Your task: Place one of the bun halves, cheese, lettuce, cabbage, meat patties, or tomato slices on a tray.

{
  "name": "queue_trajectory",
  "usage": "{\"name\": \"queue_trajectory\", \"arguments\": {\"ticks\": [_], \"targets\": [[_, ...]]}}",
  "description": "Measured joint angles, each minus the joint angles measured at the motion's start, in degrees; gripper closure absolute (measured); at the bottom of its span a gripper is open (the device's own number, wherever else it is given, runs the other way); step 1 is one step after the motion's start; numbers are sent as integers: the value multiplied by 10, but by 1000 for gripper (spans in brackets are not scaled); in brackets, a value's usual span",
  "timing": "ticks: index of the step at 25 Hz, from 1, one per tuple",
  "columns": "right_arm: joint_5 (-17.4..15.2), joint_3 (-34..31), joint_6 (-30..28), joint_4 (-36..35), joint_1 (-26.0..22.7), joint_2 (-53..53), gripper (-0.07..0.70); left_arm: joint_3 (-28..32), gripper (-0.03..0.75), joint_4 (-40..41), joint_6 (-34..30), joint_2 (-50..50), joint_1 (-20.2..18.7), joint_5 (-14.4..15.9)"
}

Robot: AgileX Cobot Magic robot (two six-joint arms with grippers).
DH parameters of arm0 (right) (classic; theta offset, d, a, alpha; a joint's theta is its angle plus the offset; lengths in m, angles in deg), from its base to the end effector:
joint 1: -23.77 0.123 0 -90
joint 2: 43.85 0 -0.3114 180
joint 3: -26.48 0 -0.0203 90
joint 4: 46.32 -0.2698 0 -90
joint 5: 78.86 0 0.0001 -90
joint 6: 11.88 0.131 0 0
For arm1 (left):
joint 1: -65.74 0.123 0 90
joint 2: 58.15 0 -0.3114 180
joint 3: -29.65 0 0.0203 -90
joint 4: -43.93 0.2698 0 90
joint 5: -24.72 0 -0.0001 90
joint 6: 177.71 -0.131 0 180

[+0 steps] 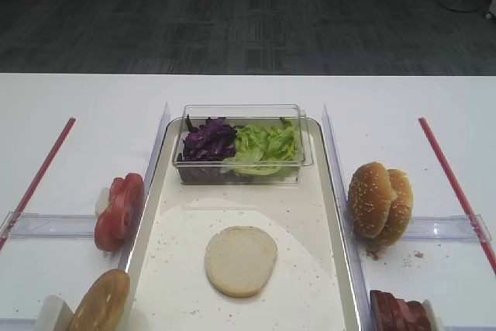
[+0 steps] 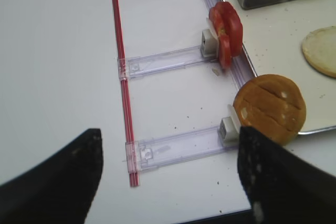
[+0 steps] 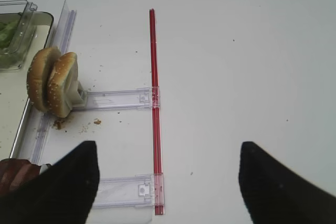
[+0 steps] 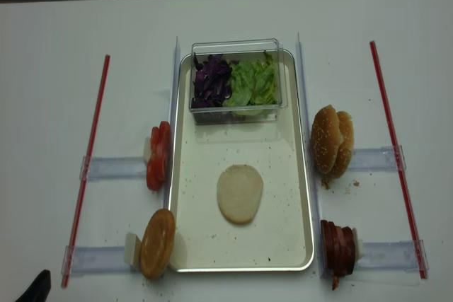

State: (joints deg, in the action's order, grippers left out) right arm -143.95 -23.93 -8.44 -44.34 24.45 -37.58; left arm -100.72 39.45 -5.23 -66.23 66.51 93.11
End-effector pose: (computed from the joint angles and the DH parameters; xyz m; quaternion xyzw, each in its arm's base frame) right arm 0.0161 -0.0039 0.2532 0.0223 0.8732 0.0003 0.4868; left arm 0.0146 -0.0093 0.2511 0.0561 0.8890 -0.0061 0.4545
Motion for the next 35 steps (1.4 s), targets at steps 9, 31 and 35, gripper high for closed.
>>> {"name": "queue_trajectory", "arguments": {"ticks": [9, 31, 35], "targets": [[0, 0, 0, 0, 0, 0, 61, 1, 223, -1, 0, 0, 0, -3], [0, 0, 0, 0, 0, 0, 61, 1, 223, -2, 0, 18, 0, -3], [0, 0, 0, 0, 0, 0, 61, 1, 223, -2, 0, 18, 0, -3]]}}
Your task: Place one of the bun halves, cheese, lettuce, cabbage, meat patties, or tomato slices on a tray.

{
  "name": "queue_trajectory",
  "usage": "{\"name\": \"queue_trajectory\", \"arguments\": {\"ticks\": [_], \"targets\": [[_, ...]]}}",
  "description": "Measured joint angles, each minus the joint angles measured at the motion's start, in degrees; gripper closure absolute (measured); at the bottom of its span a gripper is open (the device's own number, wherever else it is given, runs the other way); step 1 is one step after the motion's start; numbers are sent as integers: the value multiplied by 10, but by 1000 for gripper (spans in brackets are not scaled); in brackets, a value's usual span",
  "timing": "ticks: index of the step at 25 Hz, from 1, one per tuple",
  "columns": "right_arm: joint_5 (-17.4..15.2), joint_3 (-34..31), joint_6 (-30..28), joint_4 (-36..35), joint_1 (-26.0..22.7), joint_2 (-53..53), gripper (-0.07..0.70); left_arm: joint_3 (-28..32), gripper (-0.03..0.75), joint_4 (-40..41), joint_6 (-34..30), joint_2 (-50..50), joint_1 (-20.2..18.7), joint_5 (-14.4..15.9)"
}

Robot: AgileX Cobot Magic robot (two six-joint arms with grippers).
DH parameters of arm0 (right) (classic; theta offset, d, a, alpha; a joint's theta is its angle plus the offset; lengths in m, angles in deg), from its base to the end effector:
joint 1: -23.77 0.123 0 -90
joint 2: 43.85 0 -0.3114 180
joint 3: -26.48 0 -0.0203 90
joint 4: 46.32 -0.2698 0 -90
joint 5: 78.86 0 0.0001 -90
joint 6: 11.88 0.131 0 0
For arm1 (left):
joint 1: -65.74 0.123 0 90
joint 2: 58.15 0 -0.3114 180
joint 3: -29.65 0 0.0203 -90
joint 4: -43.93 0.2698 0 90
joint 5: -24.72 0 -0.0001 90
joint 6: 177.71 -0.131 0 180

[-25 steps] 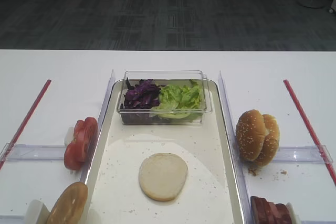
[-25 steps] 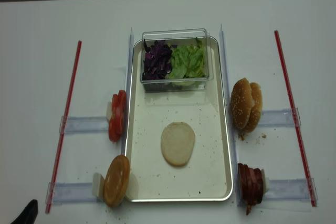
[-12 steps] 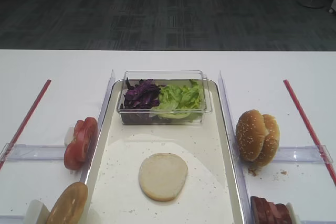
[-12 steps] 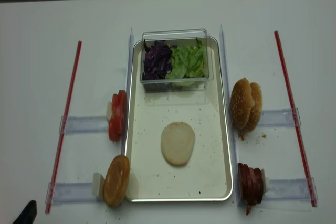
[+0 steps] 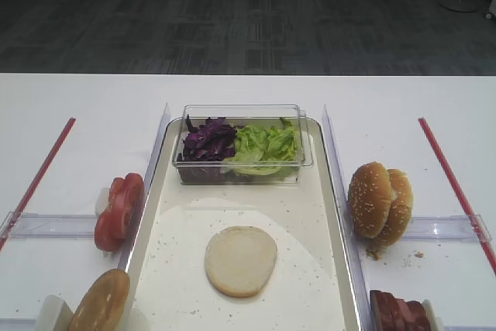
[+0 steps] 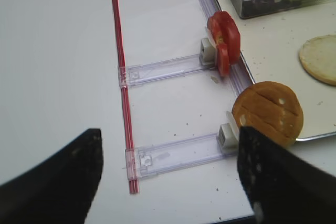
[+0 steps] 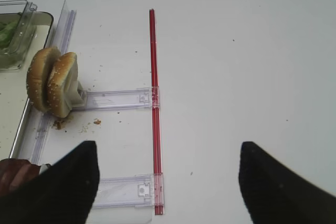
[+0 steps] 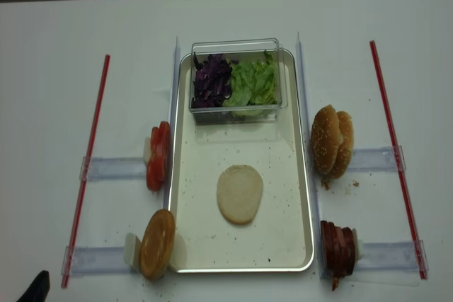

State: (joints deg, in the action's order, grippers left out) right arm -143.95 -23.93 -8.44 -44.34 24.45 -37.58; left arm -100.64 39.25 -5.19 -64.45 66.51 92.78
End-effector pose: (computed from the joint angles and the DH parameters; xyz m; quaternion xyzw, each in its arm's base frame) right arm 0.0161 -0.0039 0.2532 0.0223 0.8732 0.0003 0.4868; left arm 0.0112 -0.0098 0.2517 0.0559 0.8807 -0.0068 0.4702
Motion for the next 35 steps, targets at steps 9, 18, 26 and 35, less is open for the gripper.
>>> {"name": "queue_trajectory", "arguments": {"ticks": [9, 18, 26, 35], "targets": [[0, 0, 0, 0, 0, 0, 61, 0, 223, 0, 1, 0, 0, 0], [0, 0, 0, 0, 0, 0, 61, 0, 223, 0, 5, 0, 0, 0], [0, 0, 0, 0, 0, 0, 61, 0, 223, 13, 29, 0, 0, 0], [0, 0, 0, 0, 0, 0, 61, 0, 223, 14, 31, 0, 0, 0]]}}
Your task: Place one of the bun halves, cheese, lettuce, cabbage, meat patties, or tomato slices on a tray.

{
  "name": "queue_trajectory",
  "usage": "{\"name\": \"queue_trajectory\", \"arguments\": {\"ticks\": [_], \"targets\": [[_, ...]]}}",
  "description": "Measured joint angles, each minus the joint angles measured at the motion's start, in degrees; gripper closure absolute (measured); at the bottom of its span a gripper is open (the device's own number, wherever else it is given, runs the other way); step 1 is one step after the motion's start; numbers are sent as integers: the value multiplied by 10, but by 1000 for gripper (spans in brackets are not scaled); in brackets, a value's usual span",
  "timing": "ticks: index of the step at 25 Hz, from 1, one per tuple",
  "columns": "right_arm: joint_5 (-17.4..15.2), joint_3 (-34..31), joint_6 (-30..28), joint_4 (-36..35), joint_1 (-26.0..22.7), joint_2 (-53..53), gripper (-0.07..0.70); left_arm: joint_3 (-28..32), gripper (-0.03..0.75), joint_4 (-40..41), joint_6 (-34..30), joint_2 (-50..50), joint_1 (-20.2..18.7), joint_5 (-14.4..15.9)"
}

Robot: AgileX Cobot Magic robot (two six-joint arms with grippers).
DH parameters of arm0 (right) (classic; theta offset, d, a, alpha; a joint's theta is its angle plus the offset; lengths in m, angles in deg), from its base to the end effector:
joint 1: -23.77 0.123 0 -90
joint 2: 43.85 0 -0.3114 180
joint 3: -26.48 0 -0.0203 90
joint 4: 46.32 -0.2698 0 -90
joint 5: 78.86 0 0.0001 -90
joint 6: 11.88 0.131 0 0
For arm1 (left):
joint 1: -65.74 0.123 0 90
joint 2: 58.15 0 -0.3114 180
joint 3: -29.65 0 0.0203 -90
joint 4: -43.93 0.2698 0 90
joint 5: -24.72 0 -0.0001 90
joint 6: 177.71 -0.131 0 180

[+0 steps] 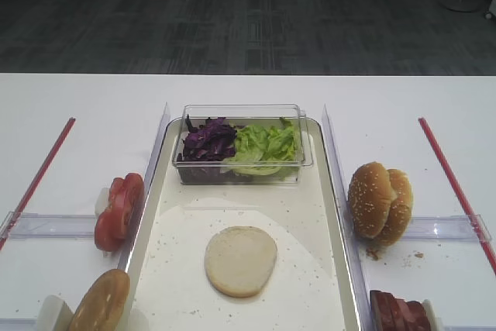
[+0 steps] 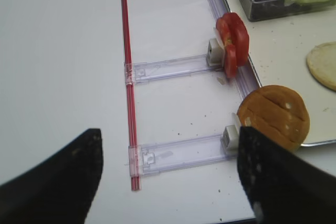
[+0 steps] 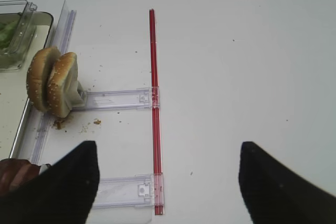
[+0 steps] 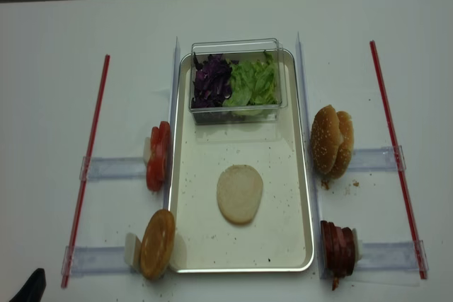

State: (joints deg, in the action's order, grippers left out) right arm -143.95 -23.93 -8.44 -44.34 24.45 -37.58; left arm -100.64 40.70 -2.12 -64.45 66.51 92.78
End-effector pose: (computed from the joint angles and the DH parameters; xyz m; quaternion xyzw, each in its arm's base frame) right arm 0.0161 -0.0039 0.2532 0.0223 0.8732 0.0003 0.4868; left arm 0.0113 -0.0067 0.2515 0.0310 0.8823 -0.0068 0.4695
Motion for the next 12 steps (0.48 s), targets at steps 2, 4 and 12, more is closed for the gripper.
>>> {"name": "queue_trajectory", "arguments": {"ticks": [2, 4, 12], "targets": [[0, 0, 0, 0, 0, 0, 61, 0, 223, 0, 0, 0, 0, 0], [0, 0, -1, 0, 0, 0, 61, 0, 223, 0, 0, 0, 0, 0], [0, 0, -1, 0, 0, 0, 61, 0, 221, 0, 0, 0, 0, 0]]}}
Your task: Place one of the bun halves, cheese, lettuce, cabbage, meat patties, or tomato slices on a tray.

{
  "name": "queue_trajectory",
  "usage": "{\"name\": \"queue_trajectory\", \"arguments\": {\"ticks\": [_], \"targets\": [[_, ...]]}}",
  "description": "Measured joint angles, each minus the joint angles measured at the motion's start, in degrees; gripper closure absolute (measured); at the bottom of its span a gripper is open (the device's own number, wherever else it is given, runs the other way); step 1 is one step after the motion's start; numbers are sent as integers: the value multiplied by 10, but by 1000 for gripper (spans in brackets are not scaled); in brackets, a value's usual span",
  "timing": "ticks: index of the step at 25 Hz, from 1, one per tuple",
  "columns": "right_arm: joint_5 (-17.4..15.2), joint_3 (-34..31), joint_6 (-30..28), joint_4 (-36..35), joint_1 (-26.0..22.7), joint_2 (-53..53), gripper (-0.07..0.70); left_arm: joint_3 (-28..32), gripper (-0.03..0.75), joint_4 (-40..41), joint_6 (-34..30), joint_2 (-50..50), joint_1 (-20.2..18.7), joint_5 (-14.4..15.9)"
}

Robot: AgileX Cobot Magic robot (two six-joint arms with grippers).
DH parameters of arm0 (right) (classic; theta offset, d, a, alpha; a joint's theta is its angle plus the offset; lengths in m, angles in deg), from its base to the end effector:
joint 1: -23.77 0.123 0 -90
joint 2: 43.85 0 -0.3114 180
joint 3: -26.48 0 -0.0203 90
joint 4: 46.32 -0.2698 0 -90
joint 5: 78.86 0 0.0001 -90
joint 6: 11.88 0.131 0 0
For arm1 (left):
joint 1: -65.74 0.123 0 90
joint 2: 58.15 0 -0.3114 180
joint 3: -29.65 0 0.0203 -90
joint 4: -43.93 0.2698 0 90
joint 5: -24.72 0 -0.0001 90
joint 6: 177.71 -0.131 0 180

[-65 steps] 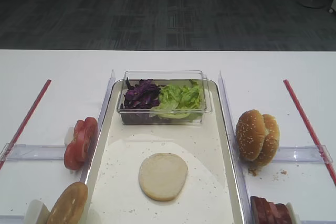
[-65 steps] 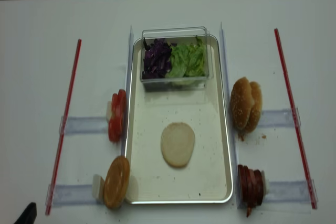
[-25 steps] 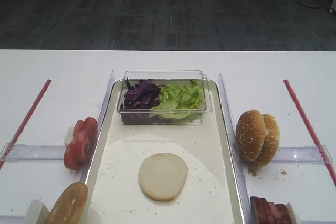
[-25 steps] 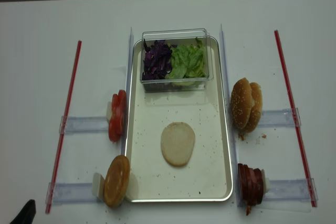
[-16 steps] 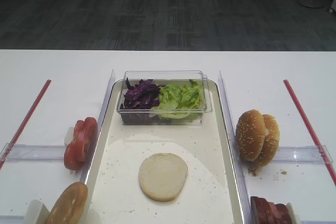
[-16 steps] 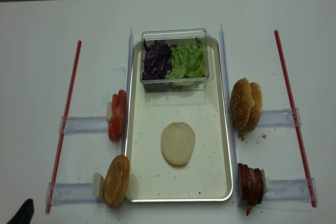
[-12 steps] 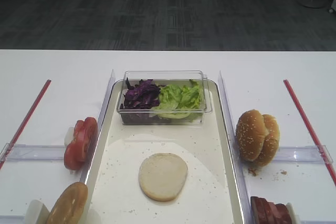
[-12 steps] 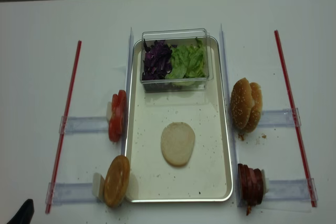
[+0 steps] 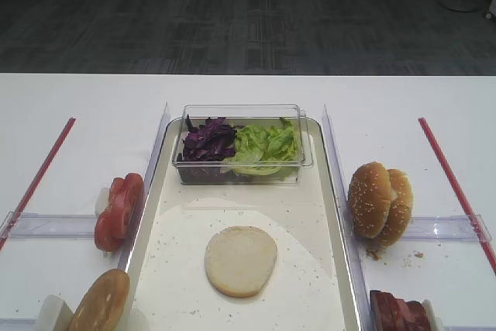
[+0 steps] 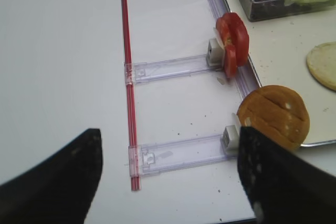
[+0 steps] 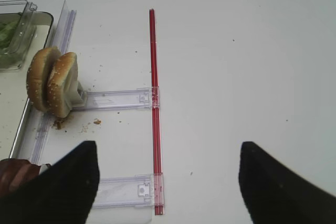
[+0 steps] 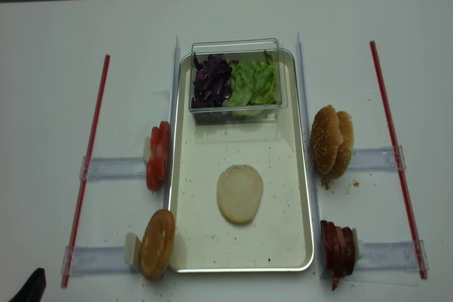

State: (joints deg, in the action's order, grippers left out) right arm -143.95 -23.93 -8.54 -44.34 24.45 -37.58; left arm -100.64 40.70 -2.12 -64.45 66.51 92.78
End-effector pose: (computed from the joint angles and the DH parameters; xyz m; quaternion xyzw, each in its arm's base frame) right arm 0.0161 -0.0039 0.2532 0.0215 0.8732 -0.0002 0.4868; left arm 0.0113 -0.0067 0.2515 0.0310 0.8823 -0.0068 0.4695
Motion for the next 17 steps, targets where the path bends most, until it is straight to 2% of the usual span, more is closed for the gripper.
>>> {"name": "queue_trajectory", "arguments": {"ticks": [17], "targets": [[0, 0, 0, 0, 0, 0, 61, 0, 223, 0, 0, 0, 0, 0]]}}
